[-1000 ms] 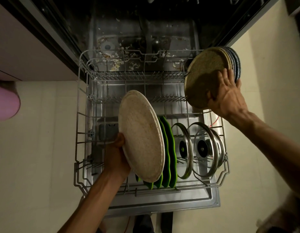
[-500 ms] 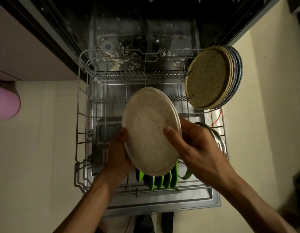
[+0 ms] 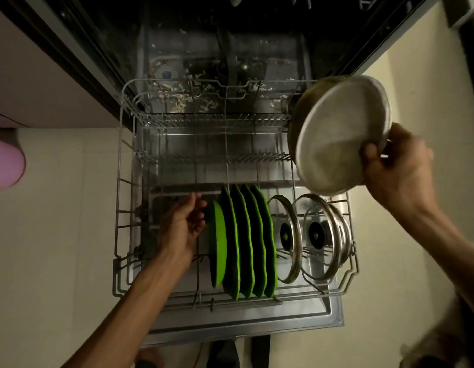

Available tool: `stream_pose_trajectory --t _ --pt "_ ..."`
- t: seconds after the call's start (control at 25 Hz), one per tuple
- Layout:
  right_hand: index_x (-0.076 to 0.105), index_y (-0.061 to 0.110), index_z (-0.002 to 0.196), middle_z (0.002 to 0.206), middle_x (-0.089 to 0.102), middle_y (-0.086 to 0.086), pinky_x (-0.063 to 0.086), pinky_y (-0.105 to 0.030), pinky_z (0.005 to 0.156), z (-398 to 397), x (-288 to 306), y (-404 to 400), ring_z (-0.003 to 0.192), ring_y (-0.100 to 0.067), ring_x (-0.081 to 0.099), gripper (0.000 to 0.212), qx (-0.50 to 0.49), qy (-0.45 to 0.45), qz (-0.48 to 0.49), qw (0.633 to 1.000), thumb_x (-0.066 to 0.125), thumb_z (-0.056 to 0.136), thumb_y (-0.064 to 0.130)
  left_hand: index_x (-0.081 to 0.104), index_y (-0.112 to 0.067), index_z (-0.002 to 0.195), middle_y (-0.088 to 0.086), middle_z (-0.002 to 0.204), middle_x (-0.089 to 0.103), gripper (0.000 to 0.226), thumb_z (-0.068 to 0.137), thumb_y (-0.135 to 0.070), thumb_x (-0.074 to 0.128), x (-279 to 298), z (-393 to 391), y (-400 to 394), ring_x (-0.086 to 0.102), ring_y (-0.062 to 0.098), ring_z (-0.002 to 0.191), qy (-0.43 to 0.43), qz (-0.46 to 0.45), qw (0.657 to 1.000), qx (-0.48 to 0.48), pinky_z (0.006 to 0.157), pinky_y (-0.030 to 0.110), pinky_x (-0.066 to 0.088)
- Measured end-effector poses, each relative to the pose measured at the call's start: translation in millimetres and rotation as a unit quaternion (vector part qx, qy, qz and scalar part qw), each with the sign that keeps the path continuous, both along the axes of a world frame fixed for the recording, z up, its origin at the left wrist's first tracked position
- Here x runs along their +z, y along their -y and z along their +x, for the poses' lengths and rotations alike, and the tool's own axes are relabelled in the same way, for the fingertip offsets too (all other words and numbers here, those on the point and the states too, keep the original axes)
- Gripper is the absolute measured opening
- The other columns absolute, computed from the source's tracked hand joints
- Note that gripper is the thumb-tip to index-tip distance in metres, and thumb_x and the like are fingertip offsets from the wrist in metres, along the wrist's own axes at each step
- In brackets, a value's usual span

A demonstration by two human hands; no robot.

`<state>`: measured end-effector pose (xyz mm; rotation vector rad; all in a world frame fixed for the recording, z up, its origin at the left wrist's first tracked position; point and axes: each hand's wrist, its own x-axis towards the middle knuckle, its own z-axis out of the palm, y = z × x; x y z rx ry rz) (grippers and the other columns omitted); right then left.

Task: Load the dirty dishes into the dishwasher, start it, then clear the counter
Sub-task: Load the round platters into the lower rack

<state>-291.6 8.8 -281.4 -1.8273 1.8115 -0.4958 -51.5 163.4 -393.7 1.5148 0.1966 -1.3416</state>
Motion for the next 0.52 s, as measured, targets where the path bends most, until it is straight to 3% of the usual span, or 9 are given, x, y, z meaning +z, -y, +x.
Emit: stream_pose_trajectory --t 0.12,0.2,0.4,0.52 --pt "0.055 0.009 0.100 0.092 0.063 -0.012 0.047 -0.025 0.054 -2 -30 23 0.068 -0.023 0.056 0.011 -0.005 -0.056 0.015 0.998 0.047 0.094 0.007 0.068 -0.019 0.091 -0.010 0.070 0.070 0.015 0.095 -0.026 0.055 0 -3 -2 0.059 0.000 0.059 0.003 0.007 1.000 0.015 0.056 0.015 0.048" --pt "0.053 0.008 0.100 0.090 0.057 -0.009 0.038 -0.021 0.054 0 -42 29 0.066 -0.019 0.051 0.008 -0.008 -0.084 0.031 0.996 0.046 0.095 0.008 0.068 -0.019 0.090 -0.010 0.069 0.069 0.017 0.095 -0.029 0.054 0 -5 -4 0.058 0.000 0.059 0.015 0.015 1.000 0.016 0.056 0.015 0.048" --pt "0.056 0.002 0.116 0.099 0.060 -0.009 0.054 -0.036 0.074 6 -68 43 0.087 -0.028 0.060 0.022 -0.002 -0.090 0.059 0.994 0.051 0.096 0.009 0.067 -0.018 0.089 -0.009 0.069 0.068 0.020 0.096 -0.029 0.053 2 -6 -4 0.057 0.001 0.060 0.024 0.018 0.999 0.027 0.059 0.018 0.047" --pt "0.057 0.003 0.117 0.108 0.065 -0.015 0.057 -0.043 0.077 14 -78 58 0.092 -0.030 0.063 0.023 -0.002 -0.098 0.061 0.993 0.053 0.096 0.011 0.067 -0.017 0.088 -0.007 0.071 0.067 0.021 0.097 -0.028 0.052 3 -9 -1 0.056 0.003 0.061 0.022 0.020 0.999 0.031 0.061 0.020 0.045"
